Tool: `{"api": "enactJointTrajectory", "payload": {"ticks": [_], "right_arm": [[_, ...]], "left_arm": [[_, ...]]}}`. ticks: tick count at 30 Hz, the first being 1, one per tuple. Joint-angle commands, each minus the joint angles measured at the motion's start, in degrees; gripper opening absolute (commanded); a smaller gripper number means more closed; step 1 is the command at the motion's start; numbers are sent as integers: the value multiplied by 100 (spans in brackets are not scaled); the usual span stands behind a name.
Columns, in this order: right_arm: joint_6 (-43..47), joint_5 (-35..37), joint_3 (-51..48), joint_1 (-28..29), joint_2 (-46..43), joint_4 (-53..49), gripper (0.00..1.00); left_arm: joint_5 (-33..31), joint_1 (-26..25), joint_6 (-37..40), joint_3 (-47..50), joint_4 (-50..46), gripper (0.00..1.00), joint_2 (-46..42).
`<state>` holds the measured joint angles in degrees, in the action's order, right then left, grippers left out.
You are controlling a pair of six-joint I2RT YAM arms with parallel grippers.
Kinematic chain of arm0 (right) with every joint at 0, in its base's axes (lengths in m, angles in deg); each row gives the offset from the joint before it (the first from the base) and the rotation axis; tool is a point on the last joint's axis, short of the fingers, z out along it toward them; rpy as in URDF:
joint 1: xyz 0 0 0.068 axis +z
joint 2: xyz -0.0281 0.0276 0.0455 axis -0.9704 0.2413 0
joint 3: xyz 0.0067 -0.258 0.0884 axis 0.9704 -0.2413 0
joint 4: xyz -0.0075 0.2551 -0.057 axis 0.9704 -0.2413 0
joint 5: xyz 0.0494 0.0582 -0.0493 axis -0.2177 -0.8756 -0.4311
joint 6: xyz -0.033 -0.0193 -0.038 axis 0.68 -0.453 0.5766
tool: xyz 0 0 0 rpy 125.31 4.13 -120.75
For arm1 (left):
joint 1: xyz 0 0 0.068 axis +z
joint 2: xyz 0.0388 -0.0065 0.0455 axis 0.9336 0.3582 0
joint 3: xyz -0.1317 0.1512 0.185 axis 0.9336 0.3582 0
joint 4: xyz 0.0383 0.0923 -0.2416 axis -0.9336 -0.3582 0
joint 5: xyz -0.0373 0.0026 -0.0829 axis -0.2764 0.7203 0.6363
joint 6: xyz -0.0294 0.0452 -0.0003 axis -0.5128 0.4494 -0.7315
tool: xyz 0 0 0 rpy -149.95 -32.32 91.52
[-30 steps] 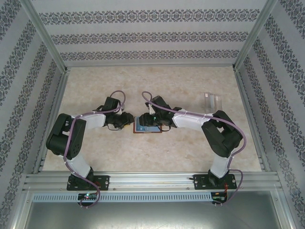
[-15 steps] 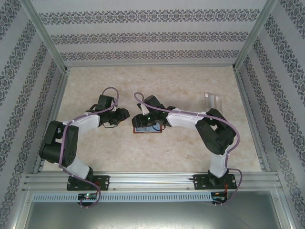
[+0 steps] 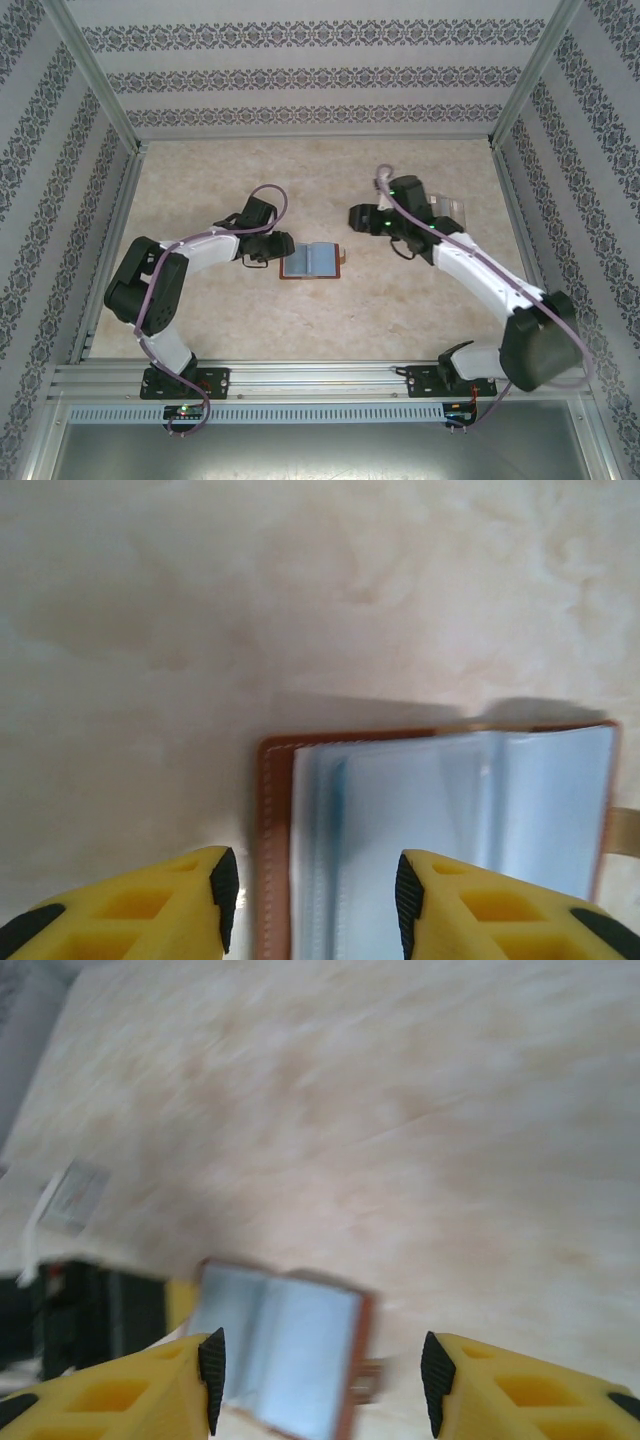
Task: Put the credit cards into the card holder
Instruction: Flip over the card slot in the card holder.
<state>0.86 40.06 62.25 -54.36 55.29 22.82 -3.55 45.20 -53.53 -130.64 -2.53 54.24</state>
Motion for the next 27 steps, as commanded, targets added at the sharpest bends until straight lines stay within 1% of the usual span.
{"api": "enactJointTrajectory", "payload": {"ticks": [1,3,5,7,9,10,12,14,18,23,27], "right_arm": [[419,1251,-83,-617,-407,-934,60],[675,1571,-5,-989,-505,-1373,63],[971,1847,-12,-1258,-557,-1565,67],[1488,1709,47,-1510,-519,-1686,70],[1777,1724,306,-1686,-328,-2013,71],[1851,1765,474,-1777,-197,-2221,73],[1942,2073,674,-1897,43,-2406,76],[2077,2397,719,-1967,244,-2330,77],[2185,2036,785,-2287,622,-2105,74],[2245,2311,1222,-2435,1268,-2122,72],[2296,2270,1657,-2481,1781,-2234,70]], "left_arm": [[-621,-18,273,110,-445,48,154],[-685,-41,295,137,-452,47,196],[-675,-62,327,119,-416,47,229],[-627,-84,320,51,-432,48,229],[-501,-107,277,-19,-478,47,207],[-461,-138,284,-28,-468,48,188],[-409,-178,350,-44,-442,48,183],[-368,-184,405,-67,-512,49,183],[-273,-185,402,5,-593,49,-108],[13,-179,276,86,-484,50,-426],[86,-178,228,165,-331,50,-533]]}}
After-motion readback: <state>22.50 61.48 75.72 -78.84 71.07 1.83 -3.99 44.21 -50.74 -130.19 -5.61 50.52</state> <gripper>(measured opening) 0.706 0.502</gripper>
